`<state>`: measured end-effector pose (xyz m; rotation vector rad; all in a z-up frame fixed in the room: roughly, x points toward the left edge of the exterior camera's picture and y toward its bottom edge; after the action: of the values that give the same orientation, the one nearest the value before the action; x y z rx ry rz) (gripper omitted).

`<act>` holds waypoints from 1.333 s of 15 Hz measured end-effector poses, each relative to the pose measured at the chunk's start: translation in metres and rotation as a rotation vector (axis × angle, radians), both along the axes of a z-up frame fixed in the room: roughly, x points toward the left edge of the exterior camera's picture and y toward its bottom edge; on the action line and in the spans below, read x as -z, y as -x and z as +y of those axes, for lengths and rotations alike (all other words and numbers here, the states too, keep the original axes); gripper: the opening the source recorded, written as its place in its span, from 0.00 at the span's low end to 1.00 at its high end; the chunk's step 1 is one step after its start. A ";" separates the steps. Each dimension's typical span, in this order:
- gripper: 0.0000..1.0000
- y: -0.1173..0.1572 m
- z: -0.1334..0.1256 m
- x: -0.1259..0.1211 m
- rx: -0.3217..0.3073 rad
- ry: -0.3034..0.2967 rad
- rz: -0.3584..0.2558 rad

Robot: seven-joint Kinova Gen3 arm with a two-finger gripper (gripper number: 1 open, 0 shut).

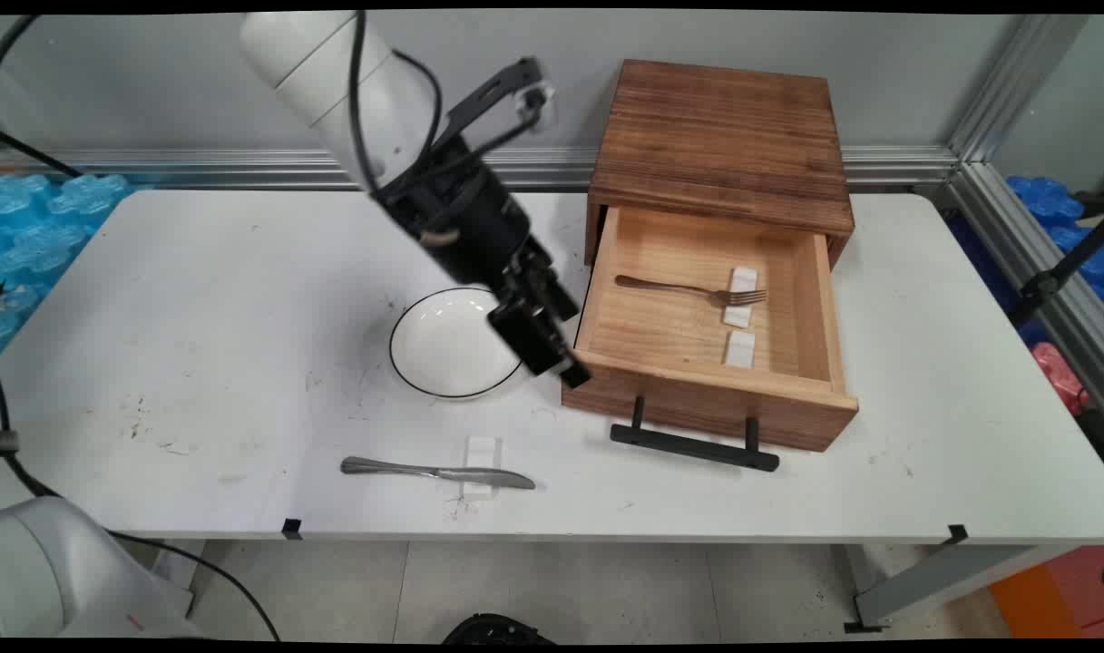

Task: Pick up the knife from the right of the white plate

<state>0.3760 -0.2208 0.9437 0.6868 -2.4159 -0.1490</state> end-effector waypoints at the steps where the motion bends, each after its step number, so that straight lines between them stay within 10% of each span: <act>1: 1.00 -0.002 0.006 0.003 0.003 -0.007 -0.023; 20: 1.00 -0.047 0.084 0.077 0.080 0.016 -0.279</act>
<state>0.4231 -0.1368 0.8668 0.6395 -2.7100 -0.0697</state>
